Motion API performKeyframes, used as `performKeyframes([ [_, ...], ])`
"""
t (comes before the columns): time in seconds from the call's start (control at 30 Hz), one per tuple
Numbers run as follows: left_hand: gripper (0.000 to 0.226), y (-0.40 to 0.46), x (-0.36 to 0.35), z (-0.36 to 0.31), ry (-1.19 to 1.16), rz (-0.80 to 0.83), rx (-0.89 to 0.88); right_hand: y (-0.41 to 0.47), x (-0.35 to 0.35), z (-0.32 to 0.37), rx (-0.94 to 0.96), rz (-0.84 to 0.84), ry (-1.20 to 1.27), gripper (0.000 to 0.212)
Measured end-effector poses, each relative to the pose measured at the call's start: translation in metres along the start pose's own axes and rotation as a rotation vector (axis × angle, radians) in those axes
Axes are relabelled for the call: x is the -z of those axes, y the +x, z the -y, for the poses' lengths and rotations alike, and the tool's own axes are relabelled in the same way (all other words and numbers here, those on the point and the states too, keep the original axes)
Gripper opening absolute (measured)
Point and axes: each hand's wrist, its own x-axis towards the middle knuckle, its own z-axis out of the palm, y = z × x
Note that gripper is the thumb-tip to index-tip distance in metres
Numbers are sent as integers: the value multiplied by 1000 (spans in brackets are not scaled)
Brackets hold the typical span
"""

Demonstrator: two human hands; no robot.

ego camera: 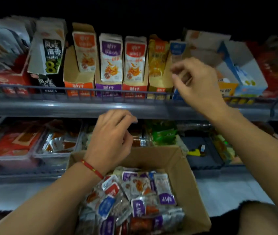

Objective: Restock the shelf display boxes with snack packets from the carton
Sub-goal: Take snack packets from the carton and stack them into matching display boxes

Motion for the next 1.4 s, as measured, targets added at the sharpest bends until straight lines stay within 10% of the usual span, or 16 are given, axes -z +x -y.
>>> performKeyframes([
  [0.1, 26, -22, -24, -12, -83, 240, -50, -61, -1, 12, -69, 123, 106, 14],
  [0.3, 25, -83, -78, -35, -181, 1225, 85, -127, -11, 8, -171, 486, 252, 16],
  [0.53, 24, -98, -92, -47, -290, 1447, 184, -138, -3, 2, -212, 638, 309, 15],
  [0.8, 12, -63, -71, -21, -202, 1252, 236, -143, 0, 3, -228, 726, 351, 16],
  [1.1, 10, -13, -17, -10, -943, 609, 709, -138, -16, 30, -413, 946, 704, 24],
  [1.23, 25, -3, -5, -17, -1085, 325, 824, -127, -22, 46, -551, 805, 884, 11],
  [1.4, 33, -1, 10, -19, -1085, 336, 871, -113, -21, 64, -655, 637, 922, 19],
])
